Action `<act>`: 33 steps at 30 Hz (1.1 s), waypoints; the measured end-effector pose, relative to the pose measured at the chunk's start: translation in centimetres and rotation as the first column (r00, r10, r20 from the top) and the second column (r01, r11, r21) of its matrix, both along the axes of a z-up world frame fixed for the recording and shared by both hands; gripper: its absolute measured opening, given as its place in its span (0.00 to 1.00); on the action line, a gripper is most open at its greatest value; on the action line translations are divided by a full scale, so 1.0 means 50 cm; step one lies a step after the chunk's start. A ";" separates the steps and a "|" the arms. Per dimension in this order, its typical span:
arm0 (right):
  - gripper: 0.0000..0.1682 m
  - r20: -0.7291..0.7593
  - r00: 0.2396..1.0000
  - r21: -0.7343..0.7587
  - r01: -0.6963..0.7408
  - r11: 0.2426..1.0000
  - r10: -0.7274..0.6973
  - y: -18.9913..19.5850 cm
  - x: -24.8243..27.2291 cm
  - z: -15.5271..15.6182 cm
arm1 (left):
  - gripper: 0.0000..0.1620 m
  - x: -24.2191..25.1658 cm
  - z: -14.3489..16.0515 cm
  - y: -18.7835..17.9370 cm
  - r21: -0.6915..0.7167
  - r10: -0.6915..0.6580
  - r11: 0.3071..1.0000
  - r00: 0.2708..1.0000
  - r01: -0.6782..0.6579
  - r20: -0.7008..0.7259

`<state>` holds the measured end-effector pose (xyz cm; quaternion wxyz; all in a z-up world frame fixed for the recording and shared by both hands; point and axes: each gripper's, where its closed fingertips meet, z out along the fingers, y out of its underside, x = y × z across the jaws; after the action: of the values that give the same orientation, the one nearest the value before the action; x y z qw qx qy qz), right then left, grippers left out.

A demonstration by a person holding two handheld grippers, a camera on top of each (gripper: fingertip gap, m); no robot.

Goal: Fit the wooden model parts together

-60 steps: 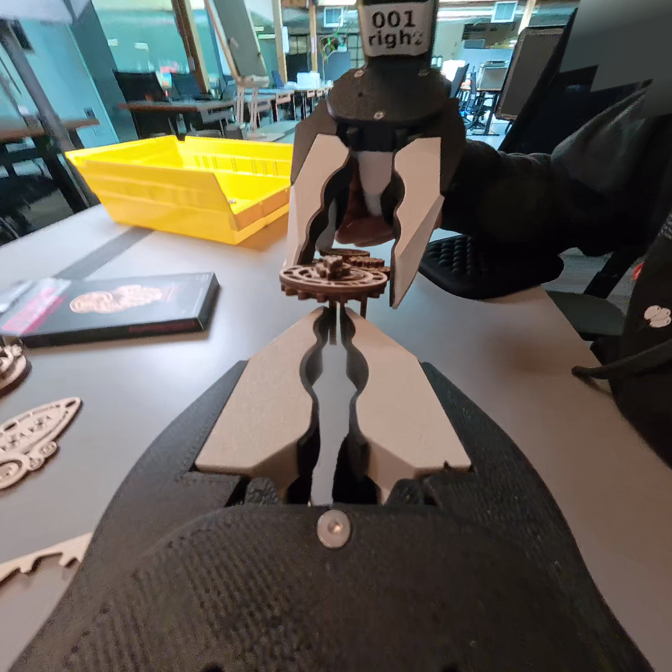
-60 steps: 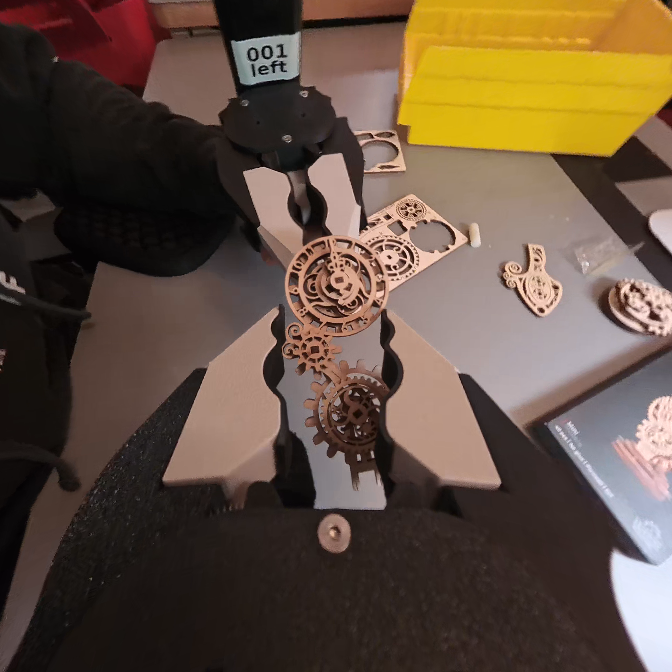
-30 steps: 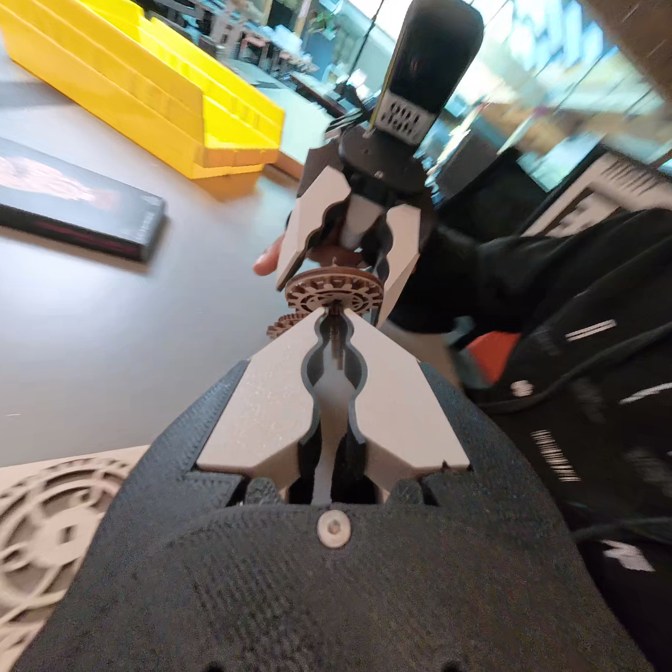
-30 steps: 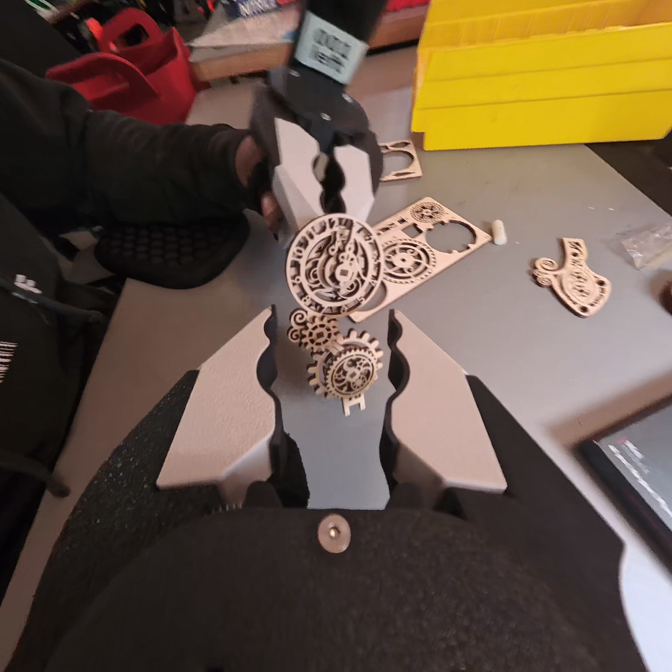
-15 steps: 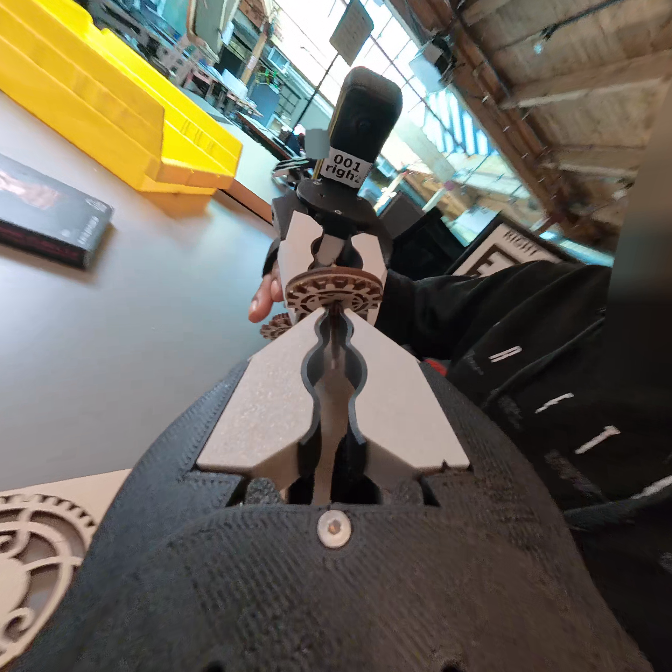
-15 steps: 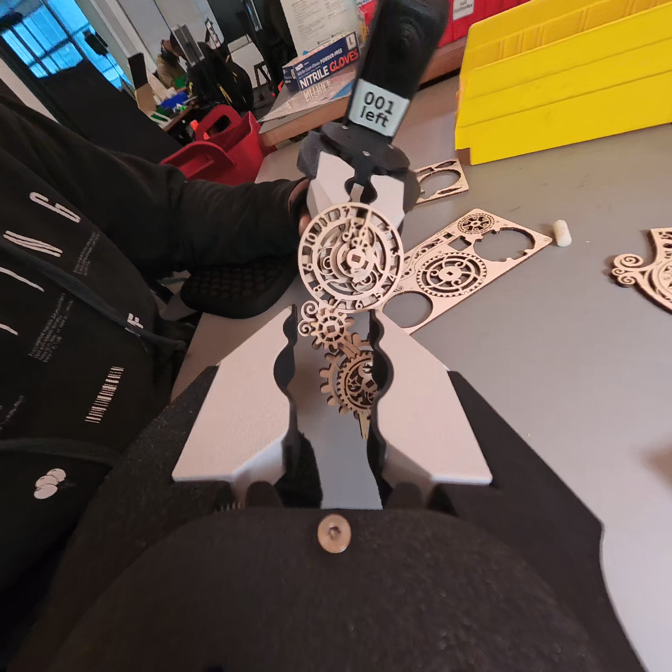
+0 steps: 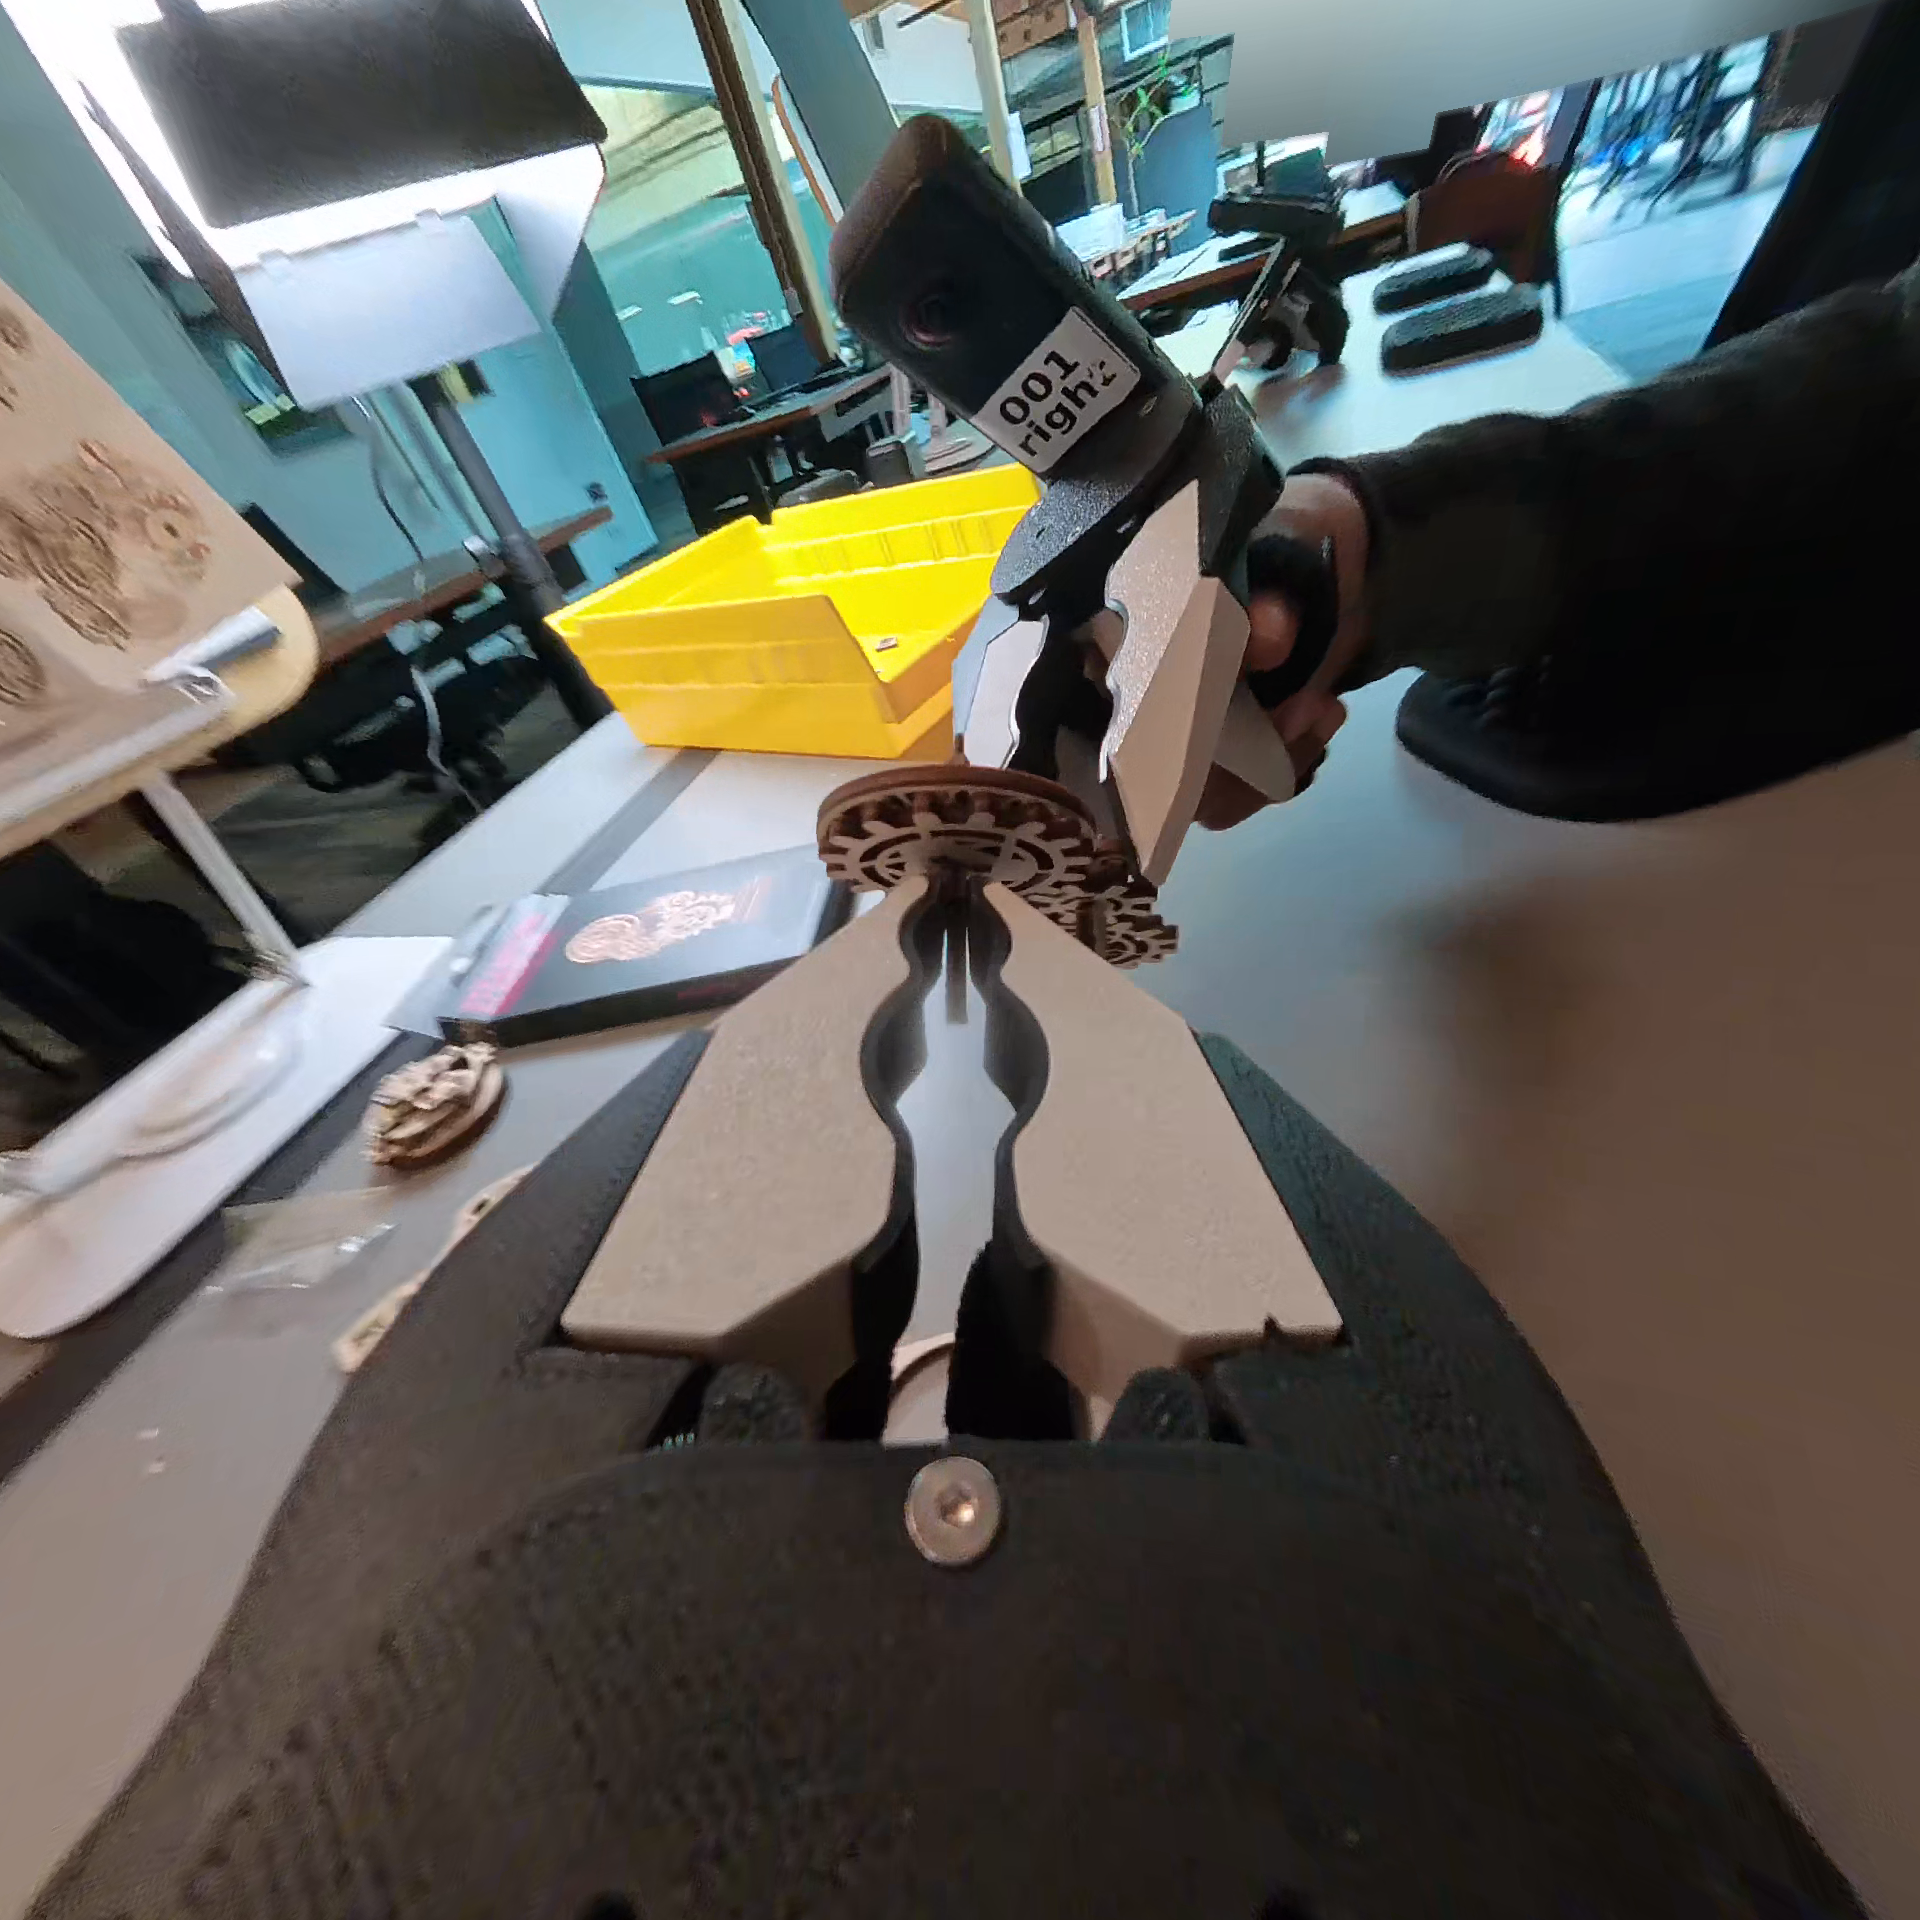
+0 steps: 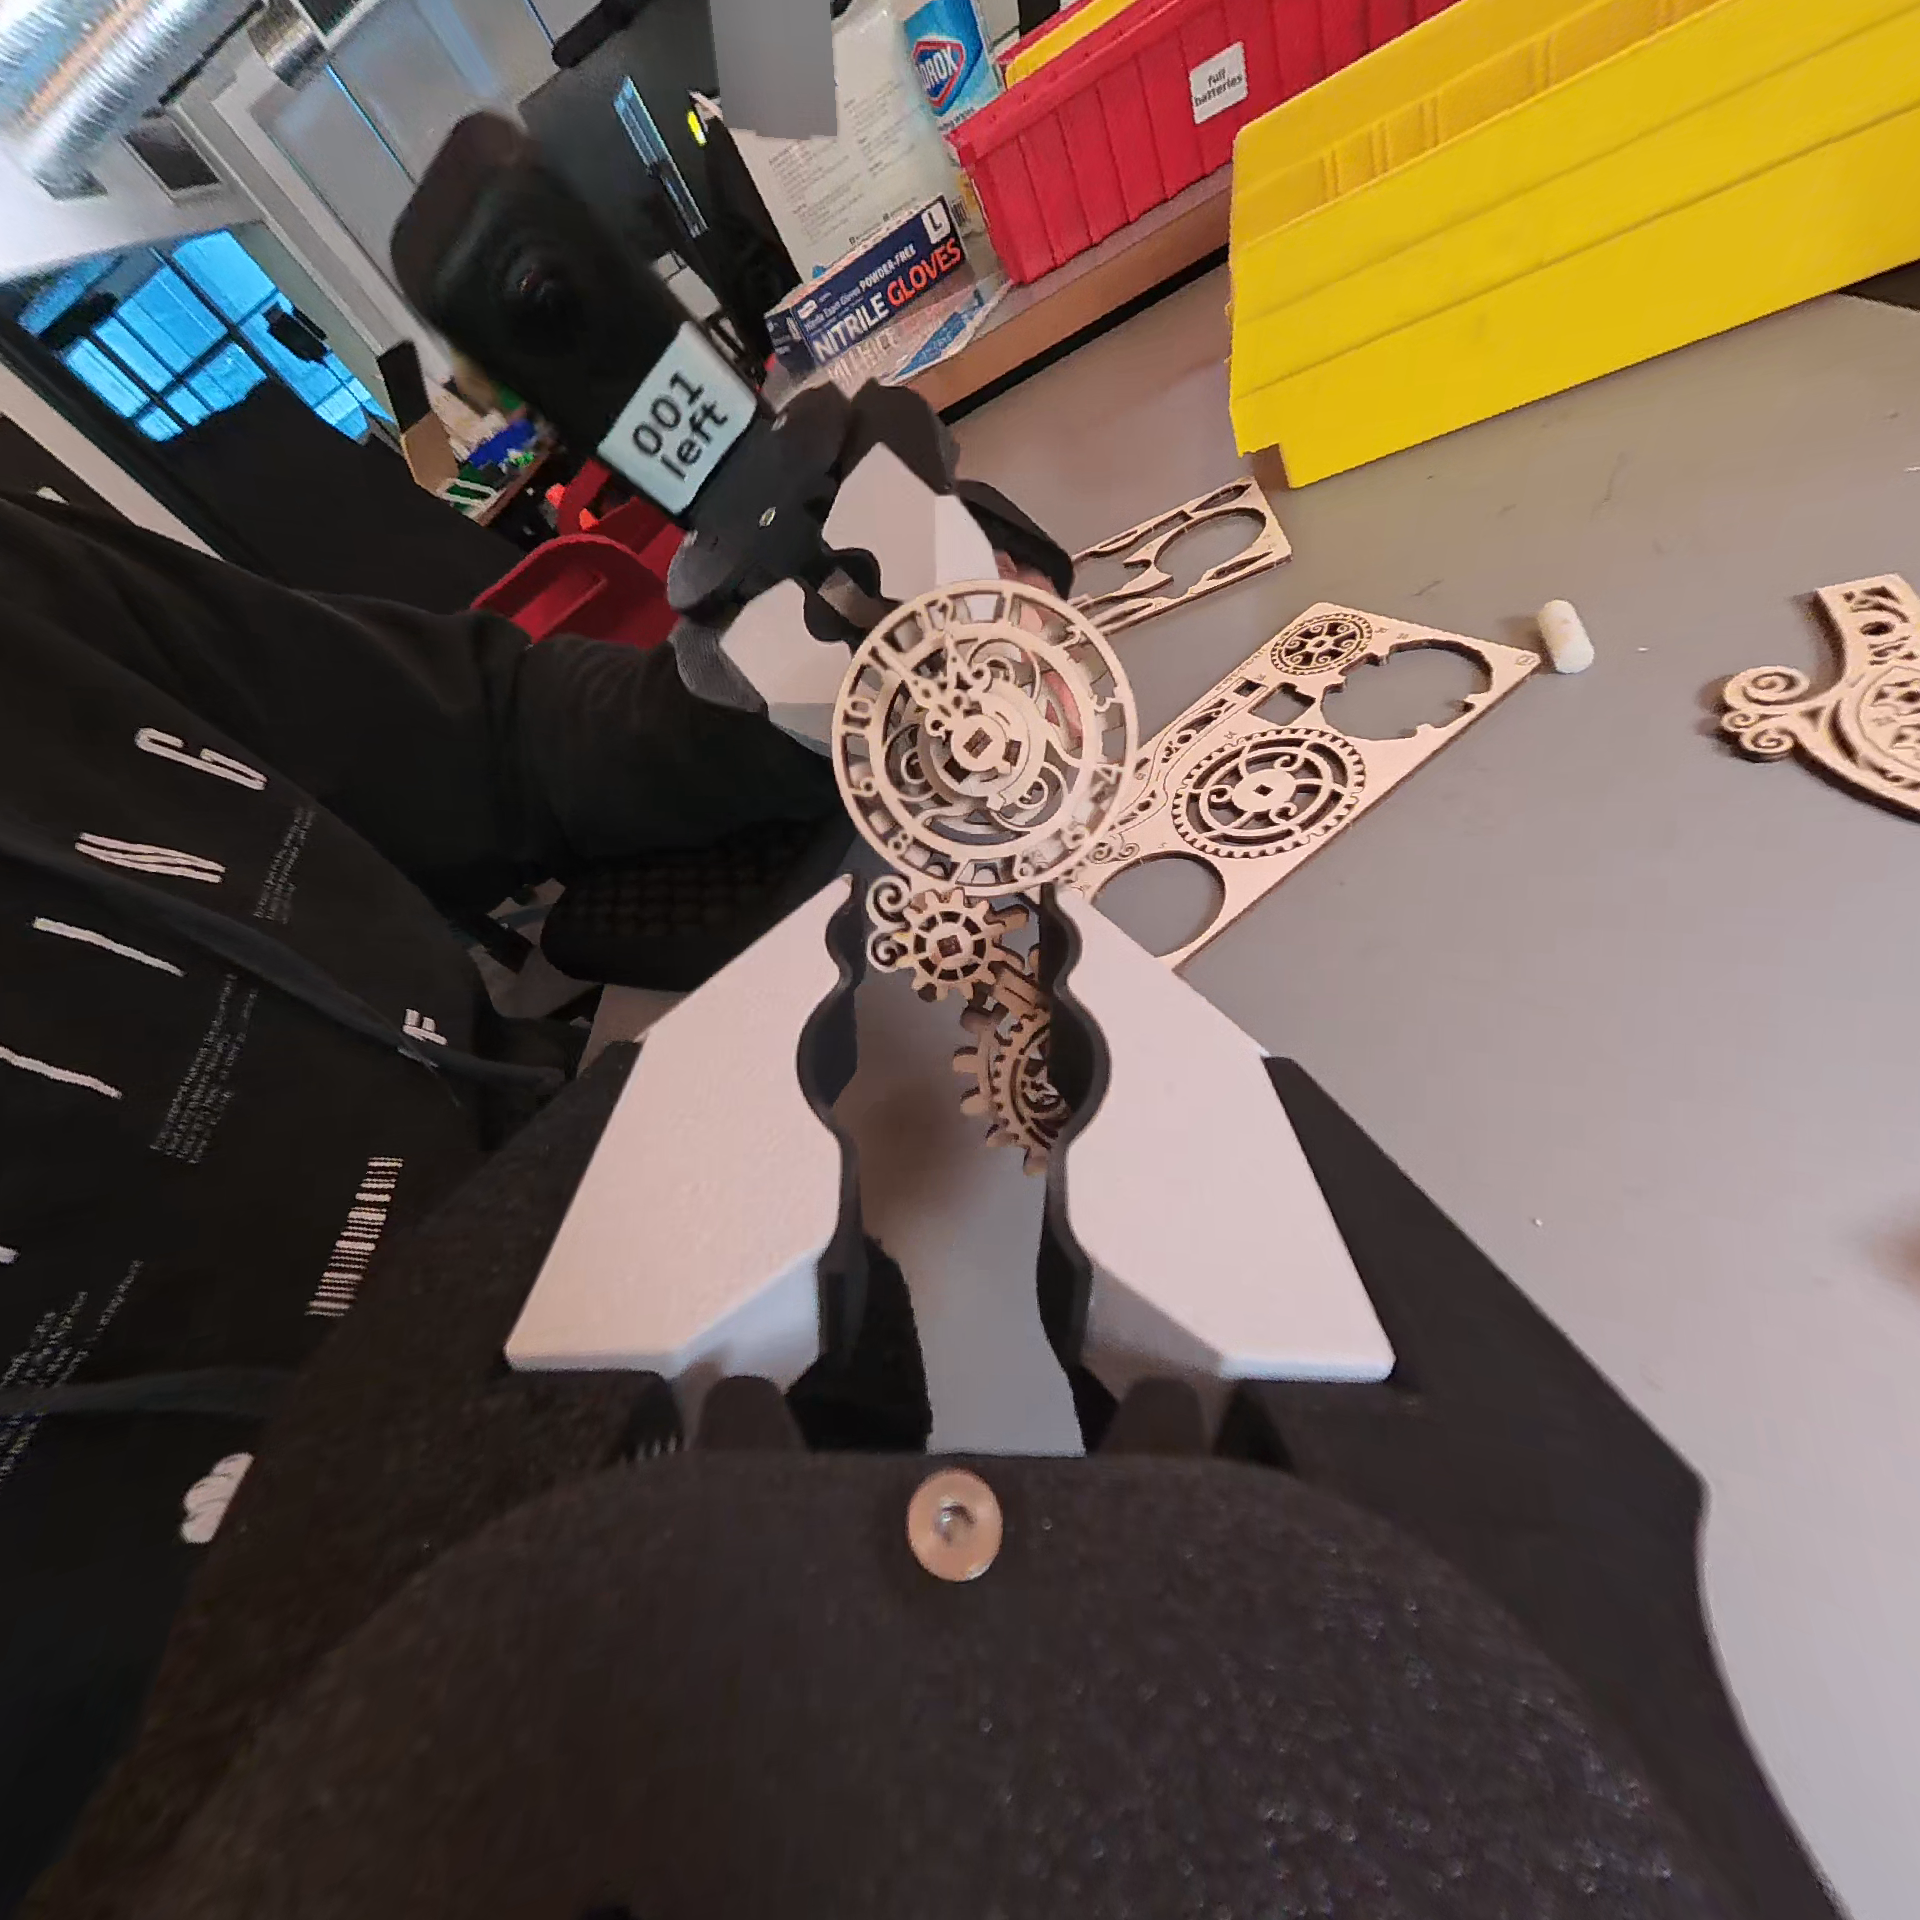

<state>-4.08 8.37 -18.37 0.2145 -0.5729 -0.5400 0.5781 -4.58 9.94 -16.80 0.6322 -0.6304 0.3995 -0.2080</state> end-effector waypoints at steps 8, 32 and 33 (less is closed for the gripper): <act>0.21 -0.008 0.999 0.138 -0.040 0.990 0.042 -0.022 0.004 0.006 | 0.01 0.006 0.027 -0.032 -0.515 -0.105 0.659 0.745 0.549 0.659; 0.16 0.113 0.991 0.023 0.073 0.997 -0.075 0.019 -0.004 -0.016 | 0.02 -0.017 -0.029 0.021 -0.161 0.014 0.987 0.999 -0.009 0.030; 0.16 0.109 0.992 0.025 0.067 0.997 -0.069 0.017 -0.004 -0.014 | 0.01 -0.015 -0.024 0.020 -0.148 0.026 0.989 0.999 -0.022 0.021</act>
<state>-4.30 9.20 -19.05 0.2103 -0.6195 -0.5371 0.5325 -5.35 10.95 -18.02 0.5908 -0.6778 0.3681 -0.2366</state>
